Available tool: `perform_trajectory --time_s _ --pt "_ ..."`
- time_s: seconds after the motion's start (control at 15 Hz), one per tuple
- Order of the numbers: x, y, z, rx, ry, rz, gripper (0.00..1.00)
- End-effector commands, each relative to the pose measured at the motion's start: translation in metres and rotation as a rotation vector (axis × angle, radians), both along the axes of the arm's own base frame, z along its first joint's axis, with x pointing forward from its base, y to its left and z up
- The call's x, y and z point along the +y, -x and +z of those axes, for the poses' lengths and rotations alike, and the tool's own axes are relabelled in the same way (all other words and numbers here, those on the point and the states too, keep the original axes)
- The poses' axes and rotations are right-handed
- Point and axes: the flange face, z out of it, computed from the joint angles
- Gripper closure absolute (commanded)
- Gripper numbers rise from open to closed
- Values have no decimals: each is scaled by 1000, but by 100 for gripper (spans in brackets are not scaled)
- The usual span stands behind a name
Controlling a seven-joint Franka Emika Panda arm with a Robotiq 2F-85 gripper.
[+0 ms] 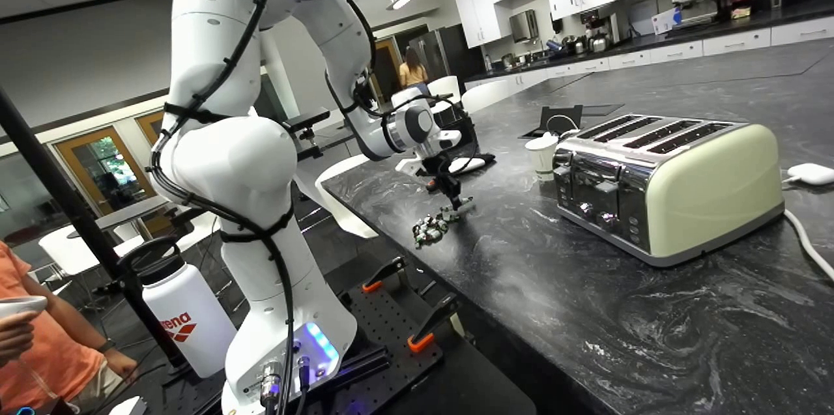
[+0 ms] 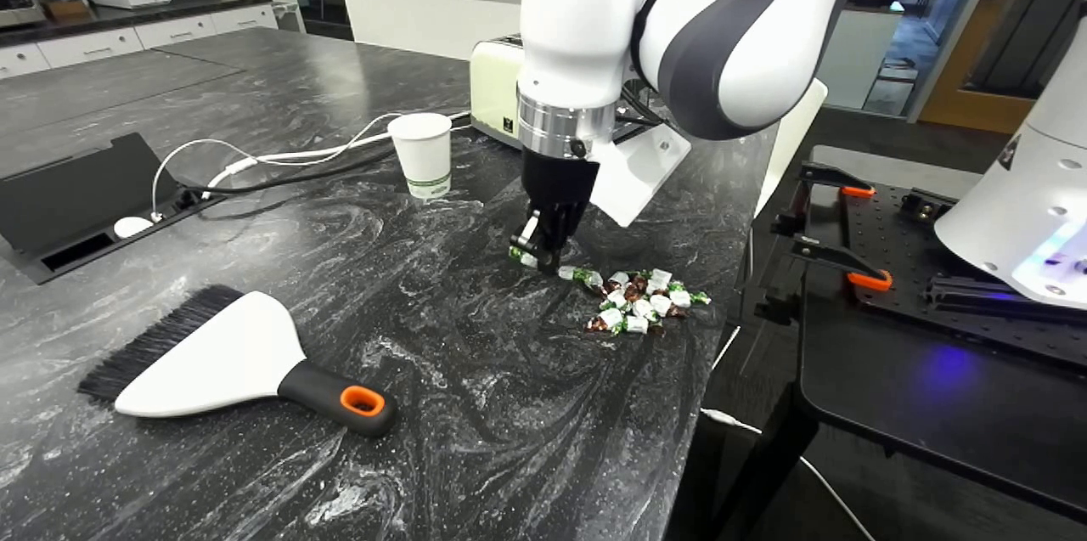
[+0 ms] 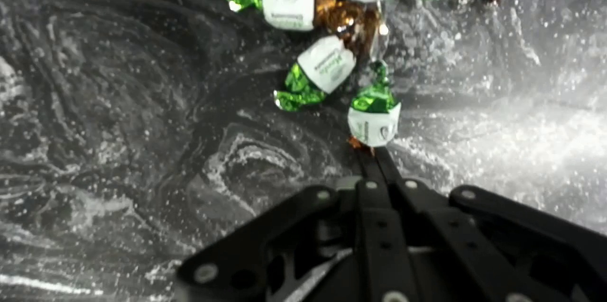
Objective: Put three of the sweets on the counter in the cup
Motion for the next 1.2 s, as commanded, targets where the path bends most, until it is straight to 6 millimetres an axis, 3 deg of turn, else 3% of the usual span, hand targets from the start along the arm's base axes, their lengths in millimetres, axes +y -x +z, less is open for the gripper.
perform_trajectory --time_s 0.0,0.33,0.53,0.67,1.13 --pt "-6 -17 52 -99 26 -6 100" --pt "-22 -63 130 -276 105 -11 100" --pt "-31 -96 154 -336 179 -4 100" --pt "-37 -116 152 -335 229 5 100" --pt "-74 -172 114 -284 292 -16 100"
